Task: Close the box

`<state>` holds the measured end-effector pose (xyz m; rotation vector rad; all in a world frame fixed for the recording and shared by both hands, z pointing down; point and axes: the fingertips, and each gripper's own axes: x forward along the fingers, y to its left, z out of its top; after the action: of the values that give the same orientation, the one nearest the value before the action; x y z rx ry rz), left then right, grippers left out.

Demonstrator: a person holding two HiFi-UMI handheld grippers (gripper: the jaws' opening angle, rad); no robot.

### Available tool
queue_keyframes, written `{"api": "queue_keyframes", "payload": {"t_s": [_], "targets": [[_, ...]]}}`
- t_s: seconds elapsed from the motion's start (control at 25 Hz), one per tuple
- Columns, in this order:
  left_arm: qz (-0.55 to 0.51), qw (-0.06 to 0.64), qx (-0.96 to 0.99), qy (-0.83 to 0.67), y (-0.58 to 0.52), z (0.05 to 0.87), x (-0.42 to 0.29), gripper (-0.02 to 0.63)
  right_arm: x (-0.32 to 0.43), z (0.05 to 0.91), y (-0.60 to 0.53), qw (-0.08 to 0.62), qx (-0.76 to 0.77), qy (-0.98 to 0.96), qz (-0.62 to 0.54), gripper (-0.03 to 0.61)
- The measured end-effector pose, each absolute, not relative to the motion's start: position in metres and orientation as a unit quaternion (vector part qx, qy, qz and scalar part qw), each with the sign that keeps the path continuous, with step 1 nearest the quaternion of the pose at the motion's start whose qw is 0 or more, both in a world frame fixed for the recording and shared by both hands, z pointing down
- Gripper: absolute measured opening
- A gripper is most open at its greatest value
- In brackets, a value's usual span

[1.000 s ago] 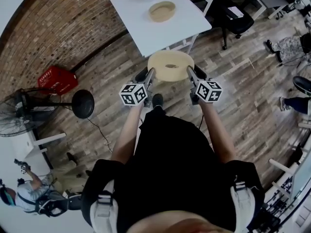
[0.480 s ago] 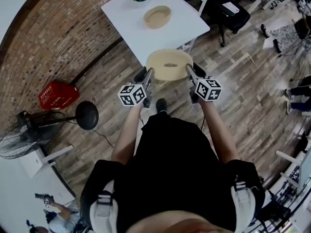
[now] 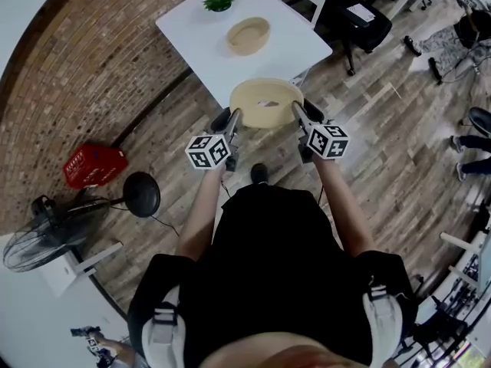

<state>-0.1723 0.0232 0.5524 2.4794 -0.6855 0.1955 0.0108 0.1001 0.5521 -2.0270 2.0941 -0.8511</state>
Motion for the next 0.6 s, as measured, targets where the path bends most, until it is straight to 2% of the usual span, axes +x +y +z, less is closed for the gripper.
{"api": "queue_keyframes", "payload": {"t_s": [0.6], "targets": [[0.082, 0.281, 0.921, -0.256, -0.026, 0.56, -0.16, 0.123, 0.024, 0.562, 0.05, 0.062, -0.665, 0.685, -0.291, 0.133]]}}
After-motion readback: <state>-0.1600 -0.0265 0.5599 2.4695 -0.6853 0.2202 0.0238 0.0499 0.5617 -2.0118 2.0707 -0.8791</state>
